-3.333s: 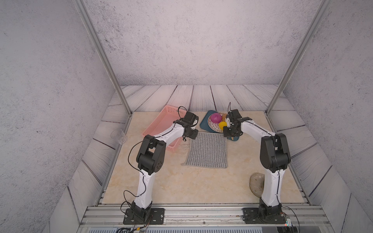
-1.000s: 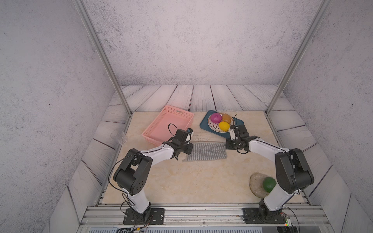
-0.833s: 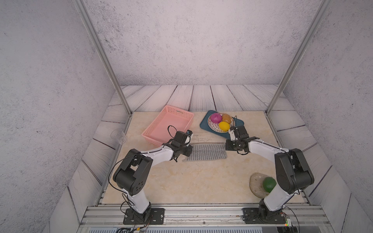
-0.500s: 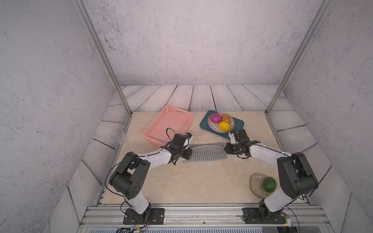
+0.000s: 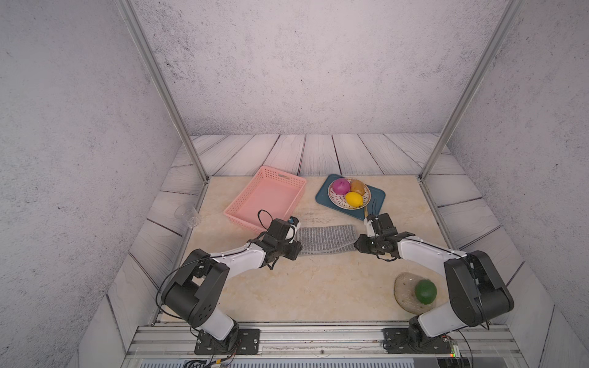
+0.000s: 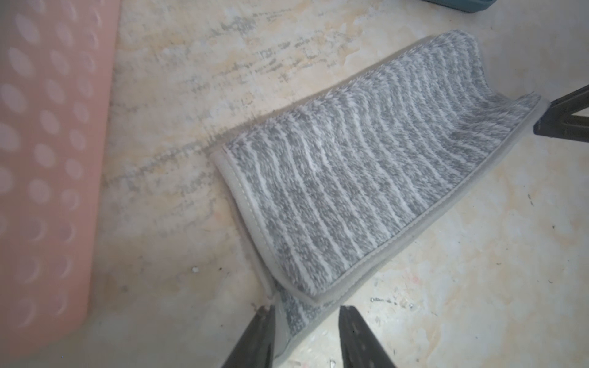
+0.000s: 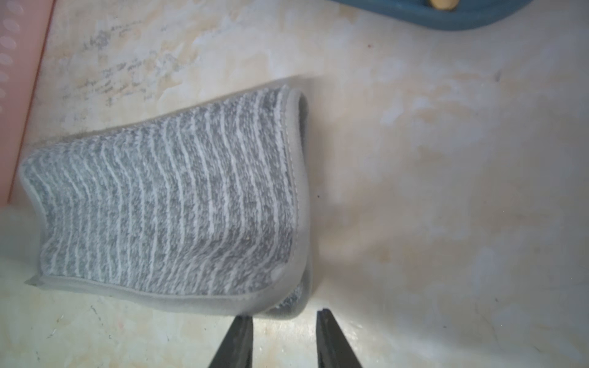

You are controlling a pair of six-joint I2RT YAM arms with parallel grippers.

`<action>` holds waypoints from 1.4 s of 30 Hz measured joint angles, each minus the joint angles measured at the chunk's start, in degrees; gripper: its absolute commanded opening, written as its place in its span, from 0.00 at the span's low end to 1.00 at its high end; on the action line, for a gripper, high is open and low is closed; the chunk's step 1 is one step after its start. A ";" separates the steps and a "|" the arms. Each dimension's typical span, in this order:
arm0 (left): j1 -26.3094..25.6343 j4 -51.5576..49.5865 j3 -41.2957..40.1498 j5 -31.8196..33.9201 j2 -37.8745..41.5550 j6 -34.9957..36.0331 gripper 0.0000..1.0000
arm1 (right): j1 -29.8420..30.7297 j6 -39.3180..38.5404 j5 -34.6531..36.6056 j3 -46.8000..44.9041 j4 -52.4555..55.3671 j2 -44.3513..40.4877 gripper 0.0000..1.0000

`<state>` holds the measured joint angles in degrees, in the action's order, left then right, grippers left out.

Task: Fold the square dishcloth
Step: Fold the cleaning item at the center of the board, then smooth out the cleaning item at the center of the board.

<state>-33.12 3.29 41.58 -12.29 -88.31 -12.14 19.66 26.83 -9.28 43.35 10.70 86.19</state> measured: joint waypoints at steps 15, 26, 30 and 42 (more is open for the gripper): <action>-2.75 -4.90 2.16 1.79 4.79 -5.11 0.40 | 0.63 6.12 2.69 -1.16 7.52 -8.20 0.22; -3.43 -5.20 9.18 4.20 -1.38 -9.18 0.39 | 3.43 6.47 3.28 6.49 7.28 -2.21 0.22; -3.43 -5.16 9.42 4.52 -4.81 -10.14 0.39 | 3.43 7.37 3.08 6.99 6.16 1.20 0.23; -3.43 -5.97 9.42 6.86 -10.58 -12.35 0.39 | 3.43 11.08 4.48 4.76 4.44 7.10 0.25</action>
<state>-36.56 -2.68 51.00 -5.43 -98.89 -24.49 23.09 37.91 -4.80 48.12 15.14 93.30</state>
